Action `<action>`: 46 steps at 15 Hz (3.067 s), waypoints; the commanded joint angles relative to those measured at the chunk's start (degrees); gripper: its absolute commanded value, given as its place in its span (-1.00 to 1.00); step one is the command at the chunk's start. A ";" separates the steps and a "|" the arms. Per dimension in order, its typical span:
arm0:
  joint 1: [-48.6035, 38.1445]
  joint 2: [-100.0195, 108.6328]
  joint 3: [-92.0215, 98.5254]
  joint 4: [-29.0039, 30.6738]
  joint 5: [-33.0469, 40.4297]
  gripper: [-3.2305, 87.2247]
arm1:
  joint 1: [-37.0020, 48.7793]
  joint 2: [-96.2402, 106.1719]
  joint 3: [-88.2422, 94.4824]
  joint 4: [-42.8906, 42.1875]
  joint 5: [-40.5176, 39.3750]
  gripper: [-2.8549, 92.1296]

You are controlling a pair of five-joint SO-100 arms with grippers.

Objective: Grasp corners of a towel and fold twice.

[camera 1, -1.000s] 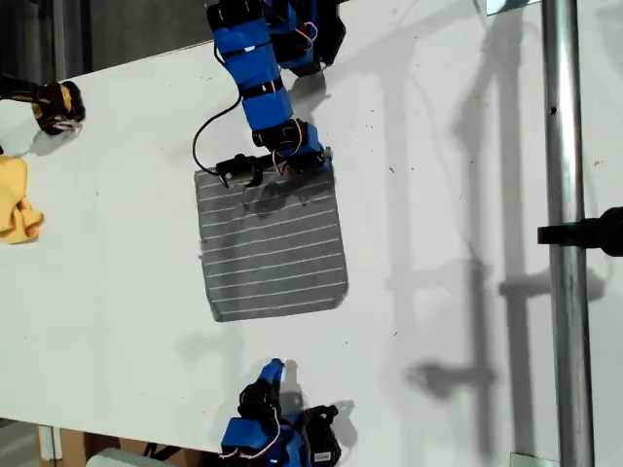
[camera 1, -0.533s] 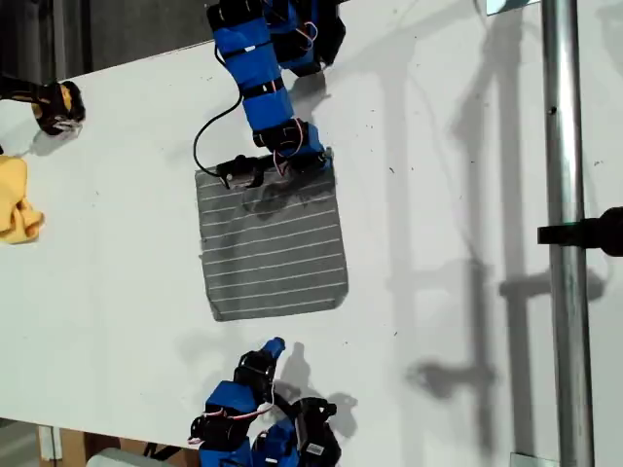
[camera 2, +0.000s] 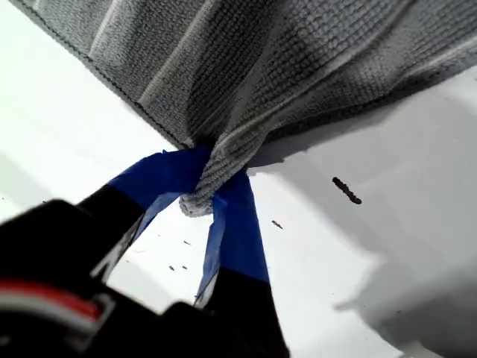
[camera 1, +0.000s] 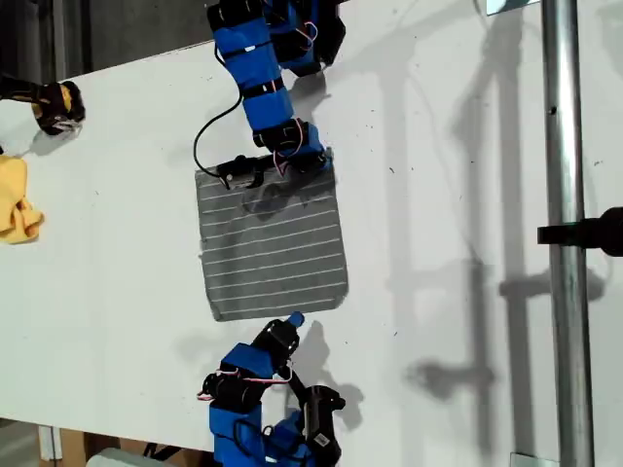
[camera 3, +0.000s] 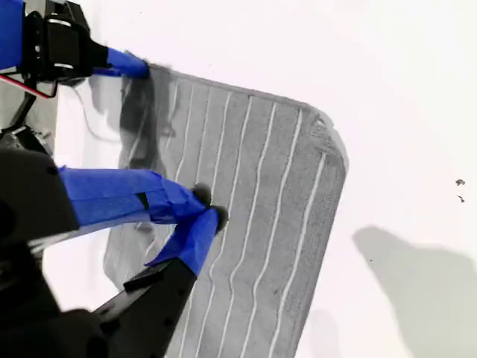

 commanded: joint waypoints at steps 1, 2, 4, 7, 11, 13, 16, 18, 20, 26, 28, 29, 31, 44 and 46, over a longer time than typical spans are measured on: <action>0.26 -1.23 -4.04 1.67 -0.62 -0.74 | 0.09 1.67 -3.60 -0.44 -0.88 -0.94; 0.18 -1.41 -3.87 1.58 -1.05 -0.49 | 0.18 1.58 -3.60 -0.53 -0.97 -0.94; 0.35 -2.11 -3.60 0.00 0.44 -0.40 | 0.26 1.32 -3.60 -0.53 -0.97 -0.94; 0.88 -5.27 -4.04 -0.18 4.13 -0.30 | 0.18 1.32 -3.52 -0.35 -0.97 -0.94; 0.62 -12.57 -1.05 -3.16 3.25 -0.30 | 0.09 1.49 -3.52 -0.35 -0.97 -0.94; 1.32 -17.31 -1.41 -5.01 1.93 -0.31 | 0.09 1.76 -3.60 0.00 -0.97 -0.94; 1.85 -24.79 -2.55 -6.68 0.35 -0.31 | 0.00 2.29 -3.60 0.18 -0.97 -0.94; 2.55 -28.39 -4.31 -7.82 -0.88 -0.31 | 0.00 2.37 -3.60 0.35 -0.97 -0.94; 2.64 -31.73 -5.54 -8.17 -2.11 -0.32 | -0.09 2.64 -3.60 0.44 -0.97 -0.94; 1.58 -36.83 -9.23 -7.91 -3.52 -0.52 | -0.35 2.64 -3.52 0.44 -0.97 -0.94; 0.70 -37.00 -9.05 -7.12 -5.19 -0.80 | -0.53 2.72 -3.43 0.44 -0.97 -0.94; 0.79 -37.35 -9.84 -6.59 -3.69 -0.88 | -0.62 2.90 -3.43 0.44 -0.97 -0.94; 0.97 -37.53 -11.34 -4.48 -4.31 -0.96 | -0.53 3.60 -3.43 0.62 -0.97 -0.94; 1.85 -24.61 -20.74 8.88 -2.29 -0.96 | -1.93 16.00 -18.19 14.77 -6.68 -0.94; -2.64 -24.26 -17.49 7.91 -1.32 -0.96 | 2.90 18.81 -15.21 14.06 -8.17 -0.94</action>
